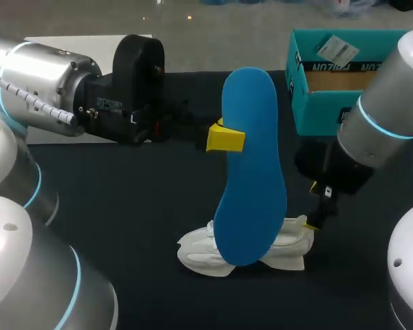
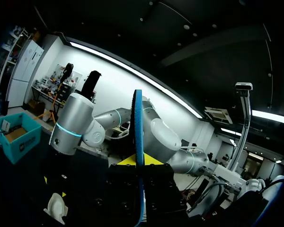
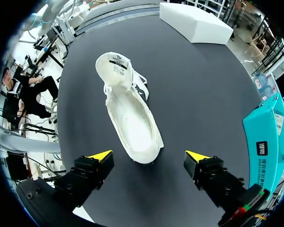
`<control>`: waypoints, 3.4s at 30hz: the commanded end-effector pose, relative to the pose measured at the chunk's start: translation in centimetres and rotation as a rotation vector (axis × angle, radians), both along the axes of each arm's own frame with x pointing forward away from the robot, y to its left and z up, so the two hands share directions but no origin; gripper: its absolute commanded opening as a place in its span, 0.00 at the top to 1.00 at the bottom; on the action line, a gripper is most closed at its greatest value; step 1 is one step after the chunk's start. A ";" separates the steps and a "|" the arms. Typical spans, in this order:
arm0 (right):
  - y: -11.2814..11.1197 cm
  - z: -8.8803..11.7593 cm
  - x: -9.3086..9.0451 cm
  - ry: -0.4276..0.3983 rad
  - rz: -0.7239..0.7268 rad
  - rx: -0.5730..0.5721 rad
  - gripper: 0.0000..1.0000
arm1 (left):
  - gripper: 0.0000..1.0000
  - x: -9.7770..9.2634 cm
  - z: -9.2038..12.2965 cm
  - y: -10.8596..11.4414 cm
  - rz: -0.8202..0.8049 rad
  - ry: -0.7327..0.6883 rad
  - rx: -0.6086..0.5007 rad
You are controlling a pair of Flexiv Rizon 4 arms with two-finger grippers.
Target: Take the shoe out of the shoebox, open the shoe tongue, remove and reinsert the insole, then place the shoe into the shoebox
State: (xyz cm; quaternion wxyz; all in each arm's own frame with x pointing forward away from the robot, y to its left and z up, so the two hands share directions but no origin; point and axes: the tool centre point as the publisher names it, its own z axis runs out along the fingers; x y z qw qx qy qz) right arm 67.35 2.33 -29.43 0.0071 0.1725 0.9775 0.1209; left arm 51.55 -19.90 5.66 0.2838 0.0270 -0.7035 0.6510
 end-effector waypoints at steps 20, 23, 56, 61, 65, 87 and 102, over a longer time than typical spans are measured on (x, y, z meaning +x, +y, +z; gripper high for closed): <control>2.6 -1.2 -2.1 -0.068 0.116 -0.132 0.00 | 1.00 0.0 0.0 0.0 0.000 0.000 0.004; 2.6 -1.2 -2.1 -0.029 0.119 -0.109 0.00 | 1.00 0.0 0.0 0.0 0.000 0.000 0.004; 2.2 -1.0 -2.3 -0.055 0.143 -0.203 0.00 | 1.00 0.0 0.0 0.0 0.000 0.000 0.004; 2.2 -1.0 -2.3 -0.055 0.143 -0.203 0.00 | 1.00 0.0 0.0 0.0 0.000 0.000 0.004; 2.2 -1.0 -2.3 -0.055 0.143 -0.203 0.00 | 1.00 0.0 0.0 0.0 0.000 0.000 0.004; 2.2 -1.0 -2.3 -0.055 0.143 -0.203 0.00 | 1.00 0.0 0.0 0.0 0.000 0.000 0.004; 2.2 -1.0 -2.3 -0.055 0.143 -0.203 0.00 | 1.00 0.0 0.0 0.0 0.000 0.000 0.004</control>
